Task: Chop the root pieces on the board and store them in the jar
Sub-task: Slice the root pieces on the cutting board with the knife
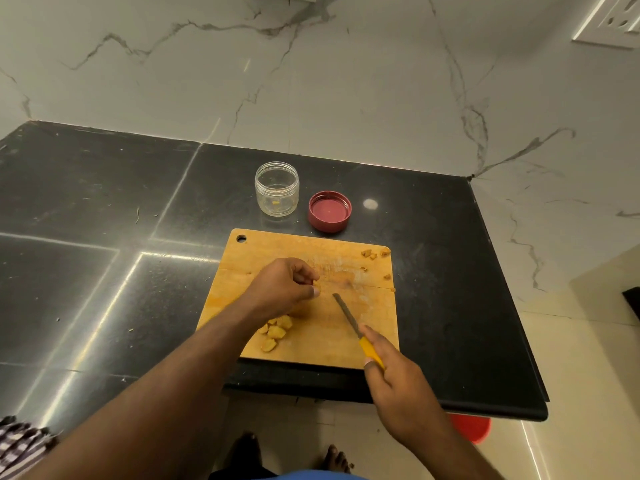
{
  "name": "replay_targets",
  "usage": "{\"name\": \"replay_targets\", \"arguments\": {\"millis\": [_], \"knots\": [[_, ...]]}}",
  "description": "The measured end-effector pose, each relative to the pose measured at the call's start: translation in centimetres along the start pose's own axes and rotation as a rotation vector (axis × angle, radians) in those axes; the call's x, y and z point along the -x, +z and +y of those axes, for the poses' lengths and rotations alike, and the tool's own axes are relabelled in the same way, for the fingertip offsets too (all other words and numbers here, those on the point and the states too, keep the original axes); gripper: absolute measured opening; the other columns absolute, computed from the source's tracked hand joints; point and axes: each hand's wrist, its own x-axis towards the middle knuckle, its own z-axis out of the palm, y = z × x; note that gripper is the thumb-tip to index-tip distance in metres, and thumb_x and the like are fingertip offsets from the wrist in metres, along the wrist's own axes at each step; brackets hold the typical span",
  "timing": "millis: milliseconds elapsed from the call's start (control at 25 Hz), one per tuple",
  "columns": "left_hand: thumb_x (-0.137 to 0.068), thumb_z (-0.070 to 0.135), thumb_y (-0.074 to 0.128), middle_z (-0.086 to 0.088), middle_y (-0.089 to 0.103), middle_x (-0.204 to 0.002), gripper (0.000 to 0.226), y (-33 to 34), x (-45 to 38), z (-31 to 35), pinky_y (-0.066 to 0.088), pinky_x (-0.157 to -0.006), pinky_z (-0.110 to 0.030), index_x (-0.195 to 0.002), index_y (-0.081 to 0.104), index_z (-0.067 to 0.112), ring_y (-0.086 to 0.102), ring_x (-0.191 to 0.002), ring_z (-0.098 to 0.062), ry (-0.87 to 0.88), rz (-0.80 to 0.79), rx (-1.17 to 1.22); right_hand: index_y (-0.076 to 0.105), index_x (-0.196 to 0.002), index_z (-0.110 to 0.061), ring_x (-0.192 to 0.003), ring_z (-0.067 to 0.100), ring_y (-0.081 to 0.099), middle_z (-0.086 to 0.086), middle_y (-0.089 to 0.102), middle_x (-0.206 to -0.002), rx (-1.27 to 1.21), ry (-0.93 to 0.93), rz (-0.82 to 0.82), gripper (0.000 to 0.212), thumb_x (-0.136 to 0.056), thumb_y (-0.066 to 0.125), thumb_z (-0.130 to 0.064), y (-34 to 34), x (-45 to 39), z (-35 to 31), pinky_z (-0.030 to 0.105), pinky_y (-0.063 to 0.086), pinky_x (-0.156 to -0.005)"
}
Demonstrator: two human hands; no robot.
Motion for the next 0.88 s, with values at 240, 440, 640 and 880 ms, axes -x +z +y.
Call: {"name": "replay_targets", "arguments": {"millis": [240,440,640,880], "knots": [[-0.092,0.028,0.073,0.009,0.068,-0.106,0.016,3.0,-0.9,0.0,0.045,-0.072,-0.019,-0.108,0.07,0.029,0.057,-0.093,-0.004,0.055,0.052,-0.282,0.032,-0.149,-0.039,-0.058,-0.004,0.053,-0.008,0.062,-0.099,-0.022,0.025,0.006,0.05,-0.102,0.041,-0.023,0.6,-1.0,-0.2,0.015,0.039,-0.051],[-0.091,0.029,0.074,0.005,0.071,-0.119,0.034,2.4,-1.1,-0.6,0.044,-0.081,-0.018,-0.123,0.071,0.022,0.058,-0.098,-0.005,0.056,0.054,-0.319,0.029,-0.15,-0.039,-0.078,0.002,0.059,-0.012,0.056,-0.123,-0.014,0.012,0.002,0.05,-0.103,0.04,-0.025,1.1,-1.5,-0.4,0.017,0.048,-0.063],[-0.089,0.025,0.076,0.008,0.071,-0.109,0.031,2.4,-1.2,-0.8,0.04,-0.067,-0.009,-0.119,0.072,0.023,0.059,-0.094,-0.002,0.048,0.054,-0.326,0.028,-0.151,-0.037,-0.094,0.0,0.059,-0.016,0.049,-0.126,0.006,-0.011,0.011,0.05,-0.104,0.04,-0.026,1.0,-1.7,-0.7,0.016,0.052,-0.077],[-0.089,0.026,0.076,0.012,0.067,-0.099,0.021,2.6,-1.1,-0.7,0.04,-0.063,-0.012,-0.109,0.073,0.025,0.058,-0.091,-0.004,0.049,0.077,-0.341,0.022,-0.154,-0.035,-0.113,-0.01,0.038,-0.013,0.041,-0.145,0.044,-0.033,0.024,0.052,-0.104,0.037,-0.025,1.4,-1.8,-1.2,0.006,0.031,-0.094]]}}
